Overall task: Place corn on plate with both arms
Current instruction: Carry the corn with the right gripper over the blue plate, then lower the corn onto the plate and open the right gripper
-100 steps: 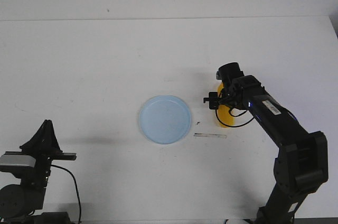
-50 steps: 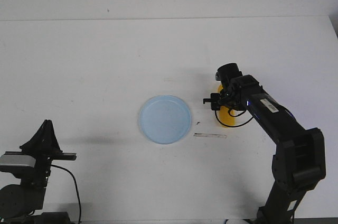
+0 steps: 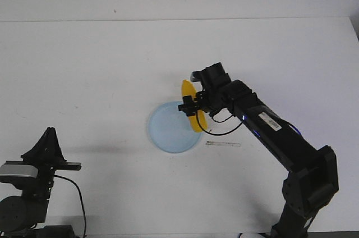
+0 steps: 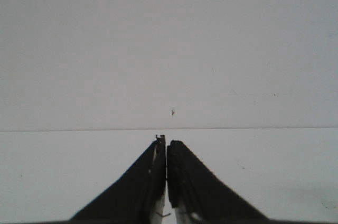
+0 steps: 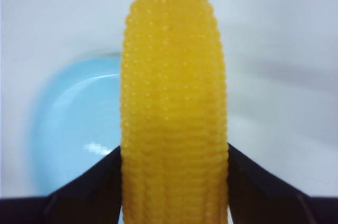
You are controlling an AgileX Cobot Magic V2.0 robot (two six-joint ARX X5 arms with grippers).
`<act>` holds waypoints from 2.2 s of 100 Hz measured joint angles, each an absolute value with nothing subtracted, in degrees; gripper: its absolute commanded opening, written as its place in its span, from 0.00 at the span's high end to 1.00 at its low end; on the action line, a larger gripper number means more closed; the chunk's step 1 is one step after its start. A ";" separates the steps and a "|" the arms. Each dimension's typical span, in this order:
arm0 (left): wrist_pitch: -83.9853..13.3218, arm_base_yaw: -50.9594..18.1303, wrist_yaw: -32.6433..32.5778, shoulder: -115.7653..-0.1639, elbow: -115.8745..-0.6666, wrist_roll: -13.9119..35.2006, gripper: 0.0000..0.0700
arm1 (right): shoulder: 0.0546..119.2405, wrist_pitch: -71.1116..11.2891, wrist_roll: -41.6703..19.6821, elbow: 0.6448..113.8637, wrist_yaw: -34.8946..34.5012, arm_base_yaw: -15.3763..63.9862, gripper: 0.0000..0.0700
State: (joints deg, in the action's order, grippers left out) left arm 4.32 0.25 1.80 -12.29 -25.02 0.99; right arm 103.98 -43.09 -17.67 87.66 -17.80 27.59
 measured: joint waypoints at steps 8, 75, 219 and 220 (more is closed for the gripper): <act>4.29 0.25 1.80 -12.29 -25.02 0.99 1.00 | 104.57 -41.39 -17.67 87.66 -18.28 30.39 0.64; 4.32 0.25 1.80 -12.29 -25.02 0.99 1.00 | 110.41 -44.36 -18.24 87.59 -18.02 34.46 0.33; 4.29 0.25 1.80 -12.29 -25.02 0.99 1.00 | 58.65 -2.46 -2.22 39.92 -1.45 7.88 0.99; 4.29 0.25 1.80 -12.29 -25.02 0.99 1.00 | 57.95 -2.15 -2.17 39.22 -1.43 7.35 0.99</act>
